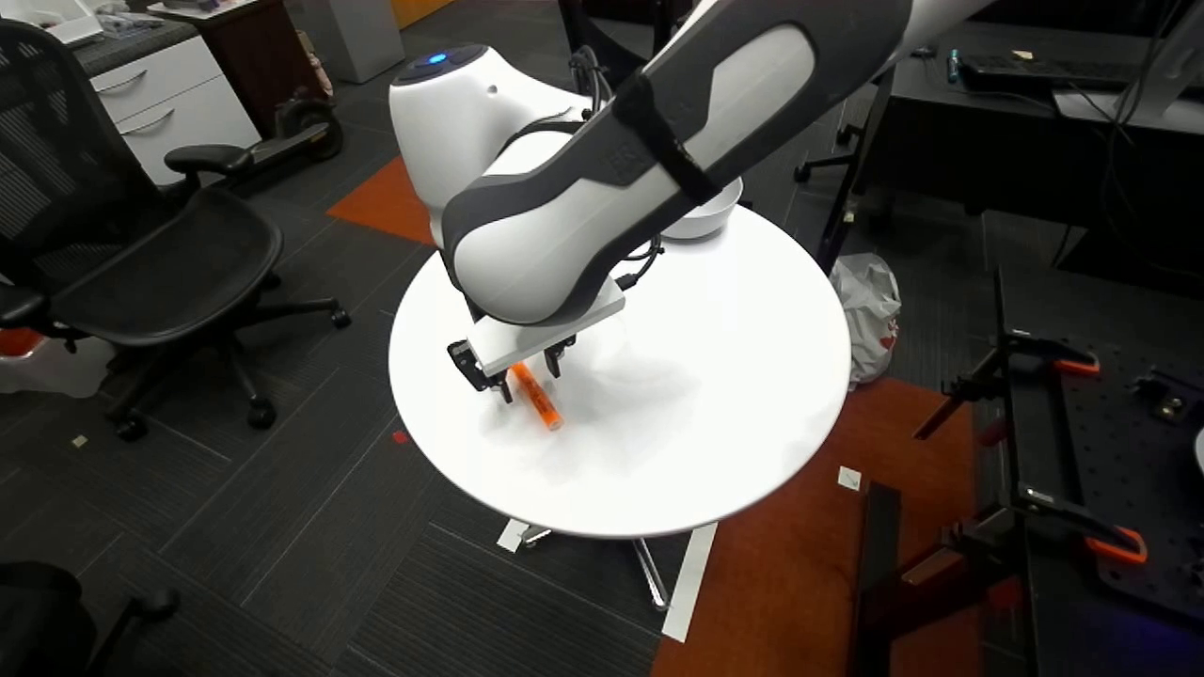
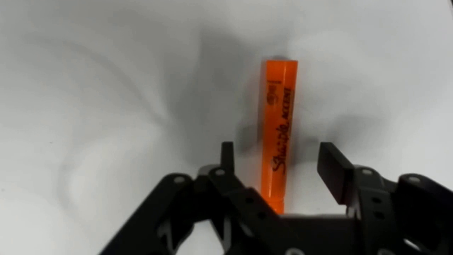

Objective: Move the orange marker to the left

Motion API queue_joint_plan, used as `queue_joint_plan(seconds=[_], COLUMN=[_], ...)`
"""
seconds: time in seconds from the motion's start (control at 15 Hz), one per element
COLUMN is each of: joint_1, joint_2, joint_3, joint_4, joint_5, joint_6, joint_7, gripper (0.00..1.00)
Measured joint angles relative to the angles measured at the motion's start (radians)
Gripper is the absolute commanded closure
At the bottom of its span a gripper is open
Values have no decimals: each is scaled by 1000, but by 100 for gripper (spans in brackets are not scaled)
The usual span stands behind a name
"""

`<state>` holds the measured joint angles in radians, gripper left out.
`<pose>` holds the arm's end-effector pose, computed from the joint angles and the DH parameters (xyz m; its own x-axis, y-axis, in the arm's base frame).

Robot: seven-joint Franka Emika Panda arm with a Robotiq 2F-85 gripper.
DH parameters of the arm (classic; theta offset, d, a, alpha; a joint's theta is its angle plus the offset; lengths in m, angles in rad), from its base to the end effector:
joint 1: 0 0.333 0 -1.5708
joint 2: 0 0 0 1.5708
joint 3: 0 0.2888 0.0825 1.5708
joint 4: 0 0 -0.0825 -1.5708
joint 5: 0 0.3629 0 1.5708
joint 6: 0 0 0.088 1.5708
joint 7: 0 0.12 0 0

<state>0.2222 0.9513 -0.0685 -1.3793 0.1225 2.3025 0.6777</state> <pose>0.6780 0.1169 0.1220 0.8364 -0.5466 -0.0411 -0.5474 -0.8368 -0.0096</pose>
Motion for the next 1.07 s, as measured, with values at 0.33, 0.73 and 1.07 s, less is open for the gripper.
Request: queue_joint_plan(seconds=[0.33, 0.73, 1.07], joint_1=[36, 79, 83], joint_2=[-118, -356, -476], joint_3=[-6, -6, 5], joint_4=[-115, -341, -467], joint_5=[-2, -28, -50], joint_6=[98, 121, 155], joint_7=[29, 112, 132], gripper=[0, 0, 0])
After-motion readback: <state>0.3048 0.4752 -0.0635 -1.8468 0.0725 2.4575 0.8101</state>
